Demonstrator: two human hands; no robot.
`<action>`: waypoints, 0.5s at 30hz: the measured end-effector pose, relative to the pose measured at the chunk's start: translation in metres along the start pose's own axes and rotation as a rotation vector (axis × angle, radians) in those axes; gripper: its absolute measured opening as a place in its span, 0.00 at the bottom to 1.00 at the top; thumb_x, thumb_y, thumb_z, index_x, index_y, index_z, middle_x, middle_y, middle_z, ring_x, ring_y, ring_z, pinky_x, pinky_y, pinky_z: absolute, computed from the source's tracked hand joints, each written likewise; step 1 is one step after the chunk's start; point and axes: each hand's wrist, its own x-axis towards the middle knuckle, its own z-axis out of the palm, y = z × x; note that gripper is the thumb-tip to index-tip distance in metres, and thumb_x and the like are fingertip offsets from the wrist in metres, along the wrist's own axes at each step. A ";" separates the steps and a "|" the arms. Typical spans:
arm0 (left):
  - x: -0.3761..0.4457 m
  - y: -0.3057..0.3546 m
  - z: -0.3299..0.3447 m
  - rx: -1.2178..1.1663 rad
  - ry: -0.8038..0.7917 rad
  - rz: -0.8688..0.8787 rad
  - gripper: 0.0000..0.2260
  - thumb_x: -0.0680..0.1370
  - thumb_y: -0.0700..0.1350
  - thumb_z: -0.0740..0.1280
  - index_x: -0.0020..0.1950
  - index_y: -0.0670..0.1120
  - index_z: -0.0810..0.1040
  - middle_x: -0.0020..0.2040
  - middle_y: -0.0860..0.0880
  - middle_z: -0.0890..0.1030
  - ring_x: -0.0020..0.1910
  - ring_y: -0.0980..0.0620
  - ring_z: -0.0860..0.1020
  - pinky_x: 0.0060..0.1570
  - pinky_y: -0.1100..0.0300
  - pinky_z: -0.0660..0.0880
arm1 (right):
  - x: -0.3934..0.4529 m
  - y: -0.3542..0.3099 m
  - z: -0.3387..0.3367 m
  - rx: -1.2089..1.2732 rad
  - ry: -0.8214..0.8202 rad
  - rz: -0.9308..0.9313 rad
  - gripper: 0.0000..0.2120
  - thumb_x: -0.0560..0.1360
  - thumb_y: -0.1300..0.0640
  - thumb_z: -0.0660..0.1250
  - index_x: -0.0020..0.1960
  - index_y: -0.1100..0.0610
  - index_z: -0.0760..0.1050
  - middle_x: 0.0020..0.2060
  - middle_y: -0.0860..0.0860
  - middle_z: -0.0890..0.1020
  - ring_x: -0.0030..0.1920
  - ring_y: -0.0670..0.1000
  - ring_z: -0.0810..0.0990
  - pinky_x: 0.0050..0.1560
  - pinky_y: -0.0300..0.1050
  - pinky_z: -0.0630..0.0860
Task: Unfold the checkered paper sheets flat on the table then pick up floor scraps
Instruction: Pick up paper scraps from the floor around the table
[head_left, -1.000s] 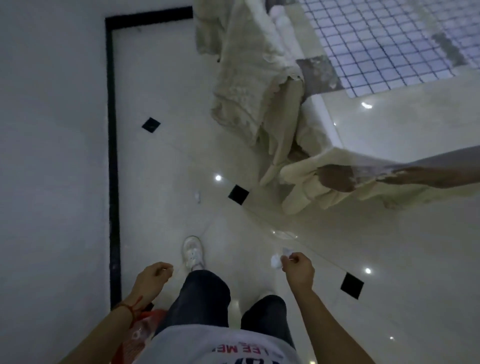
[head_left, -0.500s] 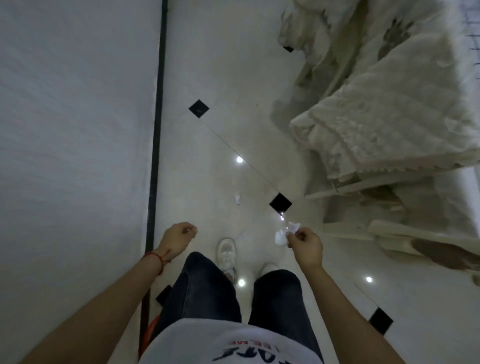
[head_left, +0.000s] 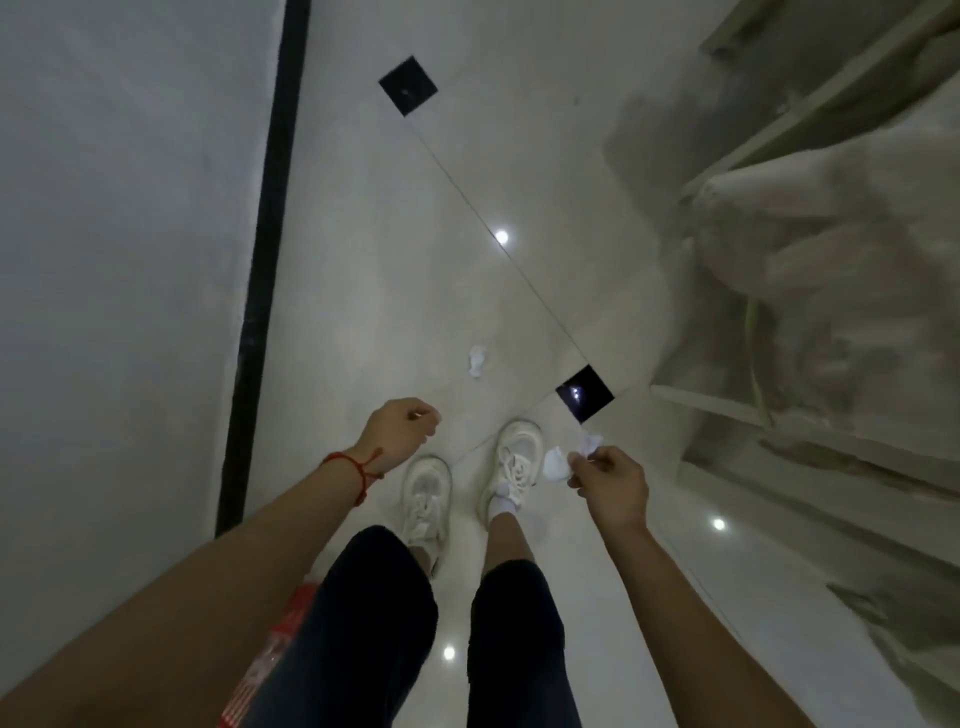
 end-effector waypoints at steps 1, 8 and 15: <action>0.021 -0.003 0.010 0.017 -0.009 -0.014 0.05 0.77 0.43 0.64 0.48 0.43 0.78 0.46 0.43 0.80 0.43 0.49 0.77 0.40 0.62 0.73 | 0.022 0.002 0.006 -0.013 -0.011 -0.019 0.07 0.72 0.61 0.68 0.36 0.59 0.74 0.30 0.52 0.79 0.35 0.51 0.79 0.44 0.41 0.75; 0.181 -0.030 0.067 0.282 -0.029 -0.025 0.12 0.77 0.47 0.63 0.55 0.41 0.78 0.57 0.41 0.80 0.55 0.44 0.77 0.47 0.63 0.68 | 0.162 0.038 0.053 -0.086 -0.046 -0.084 0.10 0.71 0.60 0.70 0.33 0.55 0.72 0.28 0.47 0.78 0.30 0.43 0.76 0.36 0.30 0.72; 0.323 -0.082 0.125 0.411 0.047 0.018 0.18 0.79 0.48 0.59 0.62 0.36 0.70 0.61 0.37 0.76 0.59 0.41 0.74 0.53 0.57 0.68 | 0.273 0.102 0.112 -0.059 -0.078 0.003 0.10 0.71 0.61 0.70 0.32 0.56 0.73 0.28 0.51 0.78 0.32 0.50 0.78 0.43 0.46 0.76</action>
